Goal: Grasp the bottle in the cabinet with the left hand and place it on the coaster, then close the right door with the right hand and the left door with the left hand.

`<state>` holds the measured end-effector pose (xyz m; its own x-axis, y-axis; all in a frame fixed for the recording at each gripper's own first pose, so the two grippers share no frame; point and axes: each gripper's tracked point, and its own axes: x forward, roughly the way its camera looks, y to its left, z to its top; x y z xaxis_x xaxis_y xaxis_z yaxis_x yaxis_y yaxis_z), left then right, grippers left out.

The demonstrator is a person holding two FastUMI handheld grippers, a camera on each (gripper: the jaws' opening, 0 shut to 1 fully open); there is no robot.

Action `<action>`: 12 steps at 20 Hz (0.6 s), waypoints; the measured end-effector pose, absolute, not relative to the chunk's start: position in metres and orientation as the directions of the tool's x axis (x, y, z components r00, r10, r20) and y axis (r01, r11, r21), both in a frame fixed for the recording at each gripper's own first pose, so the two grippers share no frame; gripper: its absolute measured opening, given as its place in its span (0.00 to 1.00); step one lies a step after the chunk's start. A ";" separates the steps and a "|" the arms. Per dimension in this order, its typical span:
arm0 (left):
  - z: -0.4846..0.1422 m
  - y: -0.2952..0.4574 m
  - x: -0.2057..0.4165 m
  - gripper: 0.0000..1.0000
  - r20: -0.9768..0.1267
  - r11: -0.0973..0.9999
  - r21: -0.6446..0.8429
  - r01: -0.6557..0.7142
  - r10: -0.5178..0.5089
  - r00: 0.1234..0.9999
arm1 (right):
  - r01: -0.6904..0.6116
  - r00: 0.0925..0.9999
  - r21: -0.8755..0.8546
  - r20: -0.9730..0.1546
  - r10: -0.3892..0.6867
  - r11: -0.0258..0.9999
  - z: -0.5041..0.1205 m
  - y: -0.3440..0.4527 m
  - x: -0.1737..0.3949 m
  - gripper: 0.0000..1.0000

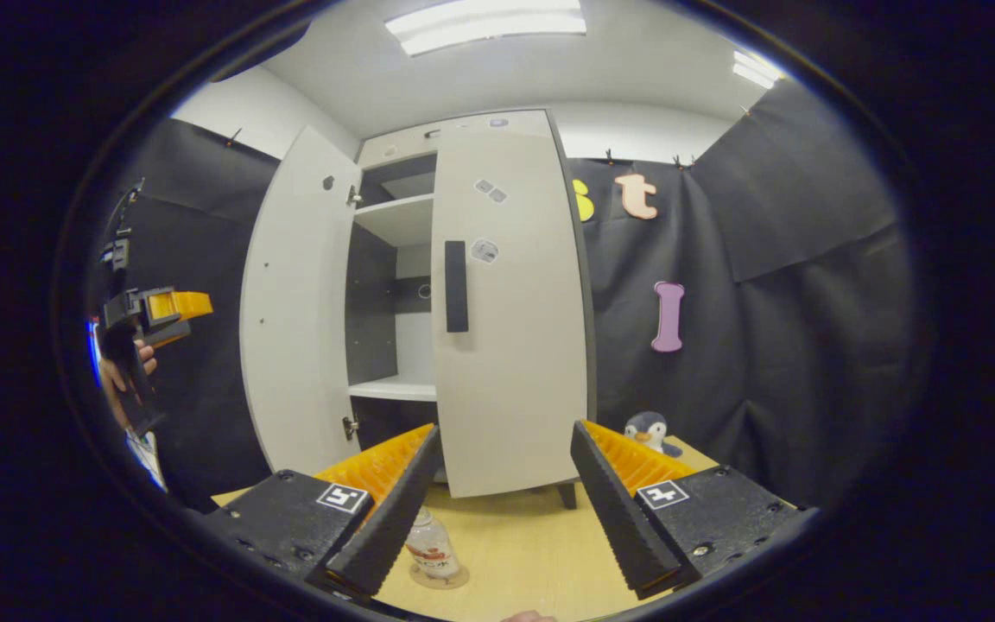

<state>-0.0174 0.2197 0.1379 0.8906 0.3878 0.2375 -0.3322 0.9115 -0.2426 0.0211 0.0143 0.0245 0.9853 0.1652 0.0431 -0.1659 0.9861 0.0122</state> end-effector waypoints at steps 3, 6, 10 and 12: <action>0.130 0.253 0.004 0.95 0.207 0.893 -0.258 -0.369 0.424 0.881 | -0.174 0.984 0.004 0.039 0.174 0.985 0.024 0.018 0.024 0.98; 0.140 0.280 0.029 0.99 0.208 0.888 -0.244 -0.390 0.441 0.873 | -0.163 0.986 0.004 0.042 0.163 0.987 0.026 0.012 0.025 0.98; 0.135 0.290 0.055 0.99 0.183 0.891 -0.202 -0.408 0.443 0.878 | -0.142 0.989 0.005 0.037 0.142 0.990 0.032 0.004 0.026 0.98; 0.134 0.288 0.059 0.95 0.187 0.893 -0.192 -0.407 0.441 0.878 | -0.125 0.991 -0.002 0.049 0.125 0.992 0.037 -0.002 0.025 0.98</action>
<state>0.0590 0.2879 0.1335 0.8781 0.4405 0.1866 -0.4073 0.8930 -0.1917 0.0253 -0.0017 0.0365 0.9909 0.1254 0.0493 -0.1255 0.9921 -0.0019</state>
